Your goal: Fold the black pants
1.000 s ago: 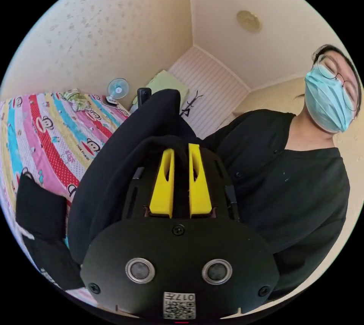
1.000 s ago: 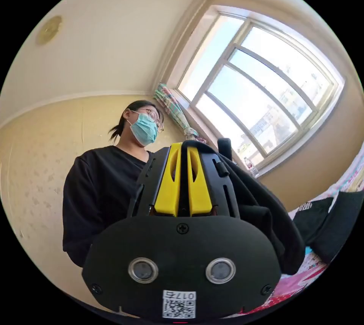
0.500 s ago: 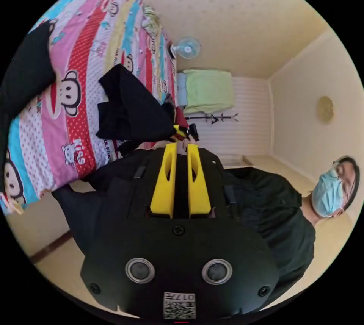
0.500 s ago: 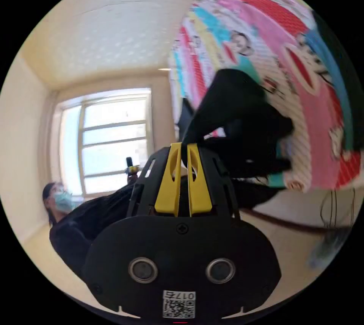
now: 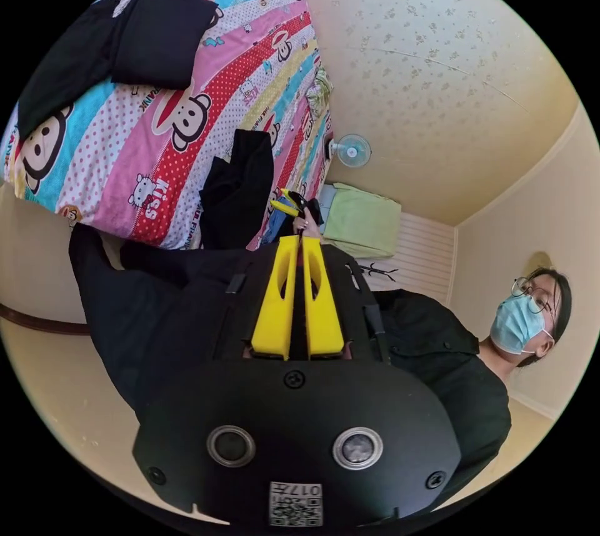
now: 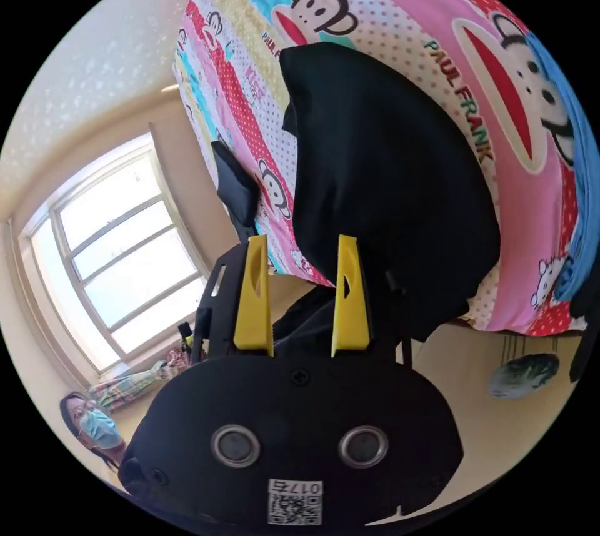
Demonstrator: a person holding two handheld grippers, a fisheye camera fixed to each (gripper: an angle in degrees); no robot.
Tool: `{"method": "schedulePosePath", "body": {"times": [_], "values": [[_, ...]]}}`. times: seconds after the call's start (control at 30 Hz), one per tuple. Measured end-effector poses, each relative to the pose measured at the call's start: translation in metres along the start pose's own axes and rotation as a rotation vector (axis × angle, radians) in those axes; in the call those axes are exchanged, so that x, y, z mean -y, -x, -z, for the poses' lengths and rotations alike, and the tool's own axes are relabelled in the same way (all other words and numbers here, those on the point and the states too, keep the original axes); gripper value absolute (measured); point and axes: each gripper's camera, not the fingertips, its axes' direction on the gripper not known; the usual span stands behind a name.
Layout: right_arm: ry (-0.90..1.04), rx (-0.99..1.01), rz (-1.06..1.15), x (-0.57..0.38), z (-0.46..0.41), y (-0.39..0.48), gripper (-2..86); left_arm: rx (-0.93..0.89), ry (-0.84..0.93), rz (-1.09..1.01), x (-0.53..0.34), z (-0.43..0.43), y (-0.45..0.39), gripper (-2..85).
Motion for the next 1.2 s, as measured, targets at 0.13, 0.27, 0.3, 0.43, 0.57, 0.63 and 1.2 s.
{"method": "schedulePosePath", "body": {"times": [0.13,0.27,0.3,0.43,0.57,0.63,1.2], "values": [[0.106,-0.239,0.023,0.050,-0.067,0.053,20.9,0.034,0.000,0.032,0.014,-0.016,-0.006,-0.7],[0.254,-0.551,0.044,0.060,-0.146,0.055,17.8,0.026,0.018,0.082,0.031,-0.028,-0.004,-0.6],[0.234,-0.638,0.072,0.055,-0.155,0.059,16.4,0.026,0.019,0.089,0.036,-0.030,-0.004,-0.6],[0.223,-0.631,0.165,0.031,-0.137,0.070,7.5,0.044,0.016,0.101,0.057,-0.028,-0.003,-0.6],[0.161,-0.317,0.157,-0.008,-0.076,0.037,5.1,0.017,0.051,0.109,0.097,-0.028,0.004,-0.6],[0.051,-0.051,0.107,-0.049,-0.022,-0.006,4.5,-0.001,0.081,0.098,0.120,-0.031,0.004,-0.5],[-0.102,0.248,-0.068,-0.216,0.023,-0.151,4.4,-0.029,0.281,0.290,0.398,-0.181,0.097,18.7]]}}
